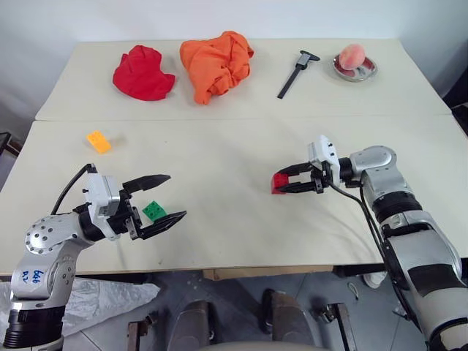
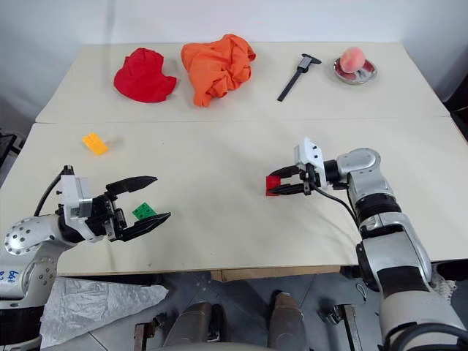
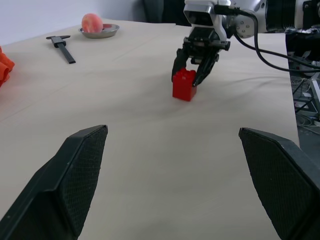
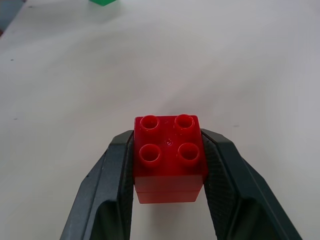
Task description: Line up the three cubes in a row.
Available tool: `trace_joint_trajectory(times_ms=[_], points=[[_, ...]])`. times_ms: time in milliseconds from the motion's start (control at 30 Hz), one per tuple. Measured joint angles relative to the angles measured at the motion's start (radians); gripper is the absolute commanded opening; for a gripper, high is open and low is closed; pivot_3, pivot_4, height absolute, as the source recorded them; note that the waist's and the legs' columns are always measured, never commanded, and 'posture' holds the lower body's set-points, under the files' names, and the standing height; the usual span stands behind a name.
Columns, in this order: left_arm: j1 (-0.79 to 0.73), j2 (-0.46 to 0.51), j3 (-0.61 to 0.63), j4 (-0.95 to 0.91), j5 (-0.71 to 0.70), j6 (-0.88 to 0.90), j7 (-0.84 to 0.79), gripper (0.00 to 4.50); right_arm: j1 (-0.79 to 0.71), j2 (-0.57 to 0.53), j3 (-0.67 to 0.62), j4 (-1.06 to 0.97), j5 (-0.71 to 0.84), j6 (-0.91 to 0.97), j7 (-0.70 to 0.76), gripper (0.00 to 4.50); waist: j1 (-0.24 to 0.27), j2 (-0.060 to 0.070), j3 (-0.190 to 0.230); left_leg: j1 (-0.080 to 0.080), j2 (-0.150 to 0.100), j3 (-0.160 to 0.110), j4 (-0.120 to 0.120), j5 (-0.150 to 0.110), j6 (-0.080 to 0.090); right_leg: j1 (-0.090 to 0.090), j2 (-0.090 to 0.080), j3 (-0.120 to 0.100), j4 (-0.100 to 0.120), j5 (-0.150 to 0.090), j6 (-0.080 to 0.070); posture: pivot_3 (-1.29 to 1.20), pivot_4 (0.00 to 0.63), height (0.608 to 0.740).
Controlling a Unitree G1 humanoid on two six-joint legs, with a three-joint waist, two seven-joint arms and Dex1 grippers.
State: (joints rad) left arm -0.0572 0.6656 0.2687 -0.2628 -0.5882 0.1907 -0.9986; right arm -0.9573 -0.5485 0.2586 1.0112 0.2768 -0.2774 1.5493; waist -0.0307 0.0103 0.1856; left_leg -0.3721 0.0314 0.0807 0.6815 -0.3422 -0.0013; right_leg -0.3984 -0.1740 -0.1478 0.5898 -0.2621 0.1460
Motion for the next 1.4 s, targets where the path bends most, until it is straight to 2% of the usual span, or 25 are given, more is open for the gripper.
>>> trace_joint_trajectory(times_ms=[167,367,467,500,600,733,833,933,1067,1167,1400], points=[[-0.007,0.006,0.0,0.001,-0.001,0.0,-0.005,4.5,0.0,-0.01,0.042,-0.009,0.031,0.032,0.0,1.48,0.002,0.0,0.0,0.0,0.0,0.0,0.001,0.0,0.0,0.0,0.0,0.0,0.0,0.0,0.0,0.0,0.15,0.74],[-0.013,0.01,0.014,0.002,-0.009,-0.002,-0.003,4.5,0.001,-0.03,0.051,-0.015,0.063,0.045,0.0,3.42,0.002,0.0,0.0,0.0,0.0,0.0,0.001,0.0,0.0,0.0,0.0,0.0,0.0,0.0,0.0,0.0,0.15,0.74],[0.002,0.009,0.059,0.002,-0.019,-0.002,0.01,4.5,0.005,-0.058,0.052,-0.065,0.094,0.058,0.0,4.39,0.002,0.0,0.0,0.0,0.0,0.0,0.001,0.0,0.0,0.0,0.0,0.0,0.0,0.0,0.0,0.0,0.15,0.74],[0.024,0.009,0.092,0.002,-0.026,-0.006,0.017,4.5,0.009,-0.073,0.049,-0.091,0.112,0.059,0.0,4.48,0.002,0.0,0.0,0.0,0.0,0.0,0.0,0.0,0.0,0.0,0.0,0.0,0.0,0.0,0.0,0.0,0.15,0.74],[0.107,0.003,0.187,0.022,-0.045,-0.013,0.027,4.5,0.051,-0.113,0.031,-0.184,0.175,0.069,-0.001,4.48,0.0,0.0,0.0,0.0,0.001,0.0,0.0,-0.001,-0.001,0.0,0.0,0.0,0.0,0.0,0.0,0.0,0.15,0.74],[0.313,-0.004,0.382,0.099,-0.074,-0.022,0.007,4.5,0.186,-0.202,0.035,-0.49,0.384,0.095,-0.001,4.48,0.0,0.0,0.001,0.001,0.002,0.001,0.0,-0.002,-0.001,0.0,0.002,0.0,-0.001,0.0,0.0,0.0,0.15,0.74],[0.39,-0.028,0.44,0.121,-0.077,-0.032,-0.005,4.5,0.234,-0.195,0.022,-0.609,0.475,0.134,-0.001,4.48,0.005,-0.002,0.001,0.001,0.003,0.002,0.002,-0.003,-0.001,0.0,0.002,0.001,0.0,0.0,0.0,0.0,0.15,0.74],[0.495,-0.051,0.477,0.178,-0.073,-0.068,-0.046,4.5,0.276,-0.158,0.005,-0.671,0.492,0.175,-0.001,4.48,0.007,-0.004,0.001,0.002,0.003,0.002,0.002,-0.005,0.0,0.0,0.002,0.001,0.0,0.0,-0.001,0.0,0.15,0.74],[0.534,-0.083,0.463,0.223,-0.057,-0.099,-0.074,4.5,0.339,-0.131,-0.031,-0.674,0.487,0.234,-0.002,4.48,0.021,-0.004,0.001,0.001,0.003,0.003,0.003,-0.006,0.001,-0.001,0.002,0.001,-0.001,0.0,-0.001,0.0,0.15,0.74],[0.513,-0.083,0.417,0.163,-0.054,-0.1,-0.068,4.5,0.359,-0.132,-0.091,-0.714,0.479,0.255,-0.005,4.48,0.034,-0.004,0.001,0.001,0.003,0.003,0.003,-0.006,0.001,-0.001,0.001,0.002,-0.001,0.0,-0.001,0.0,0.15,0.74],[0.309,-0.109,0.191,0.103,0.029,-0.11,0.011,4.5,0.486,-0.181,-0.204,-0.759,0.431,0.281,-0.007,4.48,0.037,-0.005,0.001,0.002,0.003,0.006,0.003,-0.007,0.001,-0.001,0.002,0.003,0.0,0.0,-0.001,0.0,0.15,0.74]])
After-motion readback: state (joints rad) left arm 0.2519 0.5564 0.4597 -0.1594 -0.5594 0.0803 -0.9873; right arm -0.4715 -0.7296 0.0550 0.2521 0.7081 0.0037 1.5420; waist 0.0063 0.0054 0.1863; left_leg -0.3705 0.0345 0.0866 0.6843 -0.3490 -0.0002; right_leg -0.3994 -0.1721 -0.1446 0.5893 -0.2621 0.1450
